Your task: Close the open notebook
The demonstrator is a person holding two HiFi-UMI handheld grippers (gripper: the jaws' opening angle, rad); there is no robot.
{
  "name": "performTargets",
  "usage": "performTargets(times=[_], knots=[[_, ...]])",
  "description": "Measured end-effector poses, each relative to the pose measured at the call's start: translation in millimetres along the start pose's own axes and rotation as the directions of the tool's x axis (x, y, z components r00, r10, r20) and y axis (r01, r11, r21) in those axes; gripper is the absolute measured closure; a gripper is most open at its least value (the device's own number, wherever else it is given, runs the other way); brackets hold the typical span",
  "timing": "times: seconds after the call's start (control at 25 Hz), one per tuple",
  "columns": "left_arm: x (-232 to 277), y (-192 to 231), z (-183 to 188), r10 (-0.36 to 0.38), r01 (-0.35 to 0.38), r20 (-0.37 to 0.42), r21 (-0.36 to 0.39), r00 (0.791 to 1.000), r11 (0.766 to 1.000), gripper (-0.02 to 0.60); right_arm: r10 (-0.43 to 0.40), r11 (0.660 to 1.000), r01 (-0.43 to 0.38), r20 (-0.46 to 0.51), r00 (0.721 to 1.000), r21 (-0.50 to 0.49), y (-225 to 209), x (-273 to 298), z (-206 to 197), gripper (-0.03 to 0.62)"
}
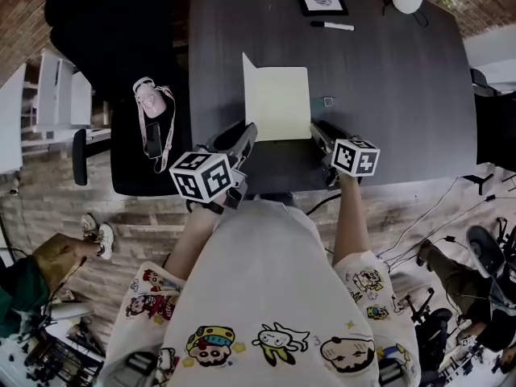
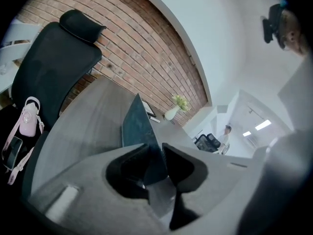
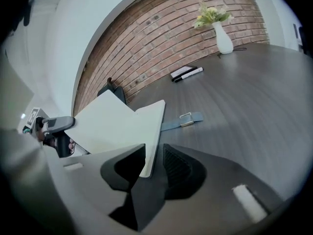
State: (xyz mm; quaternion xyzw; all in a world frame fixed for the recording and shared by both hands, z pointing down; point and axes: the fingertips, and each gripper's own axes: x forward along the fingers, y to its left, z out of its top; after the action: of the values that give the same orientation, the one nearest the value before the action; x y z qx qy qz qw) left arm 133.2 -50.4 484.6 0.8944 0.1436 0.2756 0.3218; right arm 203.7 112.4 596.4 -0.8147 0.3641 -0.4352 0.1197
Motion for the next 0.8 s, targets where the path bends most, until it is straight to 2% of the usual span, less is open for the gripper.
performTargets(times=[0.16, 0.4, 0.8], knots=[[10, -15, -3, -0.006, 0.01, -0.049, 0.083, 0.999, 0.996, 0.483, -0.009, 0.999, 0.006, 0.053, 0.999, 0.054, -3, -20, -7, 0.468], [32, -33, -11, -0.001, 0.016, -0.094, 0.151, 0.996, 0.988, 0.463, -0.015, 0.996, 0.004, 0.122, 0.992, 0.087, 0, -44, -10, 0.474], [80, -55, -37, 0.06, -0.032, -0.132, 0.206, 0.989, 0.978, 0.428, -0.073, 0.989, 0.048, 0.174, 0.982, 0.141, -15, -83, -24, 0.484]])
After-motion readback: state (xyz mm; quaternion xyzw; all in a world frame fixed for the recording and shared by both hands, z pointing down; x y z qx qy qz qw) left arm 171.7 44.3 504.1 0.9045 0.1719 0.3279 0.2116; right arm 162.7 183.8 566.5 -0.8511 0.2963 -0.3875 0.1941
